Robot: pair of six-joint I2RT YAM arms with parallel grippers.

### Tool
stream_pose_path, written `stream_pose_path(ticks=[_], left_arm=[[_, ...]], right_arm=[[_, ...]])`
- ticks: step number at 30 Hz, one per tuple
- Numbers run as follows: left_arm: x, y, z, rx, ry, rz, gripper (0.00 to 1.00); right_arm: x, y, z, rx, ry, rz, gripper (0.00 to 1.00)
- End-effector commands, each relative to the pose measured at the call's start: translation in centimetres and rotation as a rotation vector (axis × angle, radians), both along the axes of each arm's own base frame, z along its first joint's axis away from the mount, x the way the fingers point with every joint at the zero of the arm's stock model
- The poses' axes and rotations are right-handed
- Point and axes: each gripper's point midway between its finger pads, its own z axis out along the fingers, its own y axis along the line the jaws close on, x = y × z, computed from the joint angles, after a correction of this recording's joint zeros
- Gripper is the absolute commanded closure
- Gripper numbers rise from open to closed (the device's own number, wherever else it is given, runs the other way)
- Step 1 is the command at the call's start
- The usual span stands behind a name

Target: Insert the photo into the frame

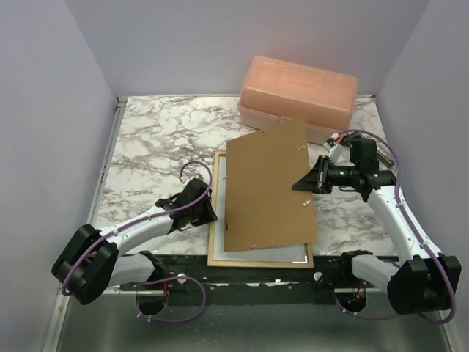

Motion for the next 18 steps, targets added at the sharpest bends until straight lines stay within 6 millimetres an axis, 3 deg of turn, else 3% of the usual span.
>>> stream_pose_path(ticks=[1, 12, 18], left_arm=[[-0.9, 3.1, -0.8, 0.13, 0.029, 0.072, 0.72], [-1.8, 4.4, -1.0, 0.152, 0.054, 0.113, 0.83], [-2.2, 4.3, -0.7, 0.112, 0.053, 0.131, 0.76]], right_arm=[[-0.9, 0.7, 0.4, 0.073, -0.024, 0.078, 0.99], [-1.5, 1.2, -1.3, 0.135, 0.029, 0.073, 0.99], [-1.5, 1.1, -3.2, 0.131, 0.05, 0.027, 0.99]])
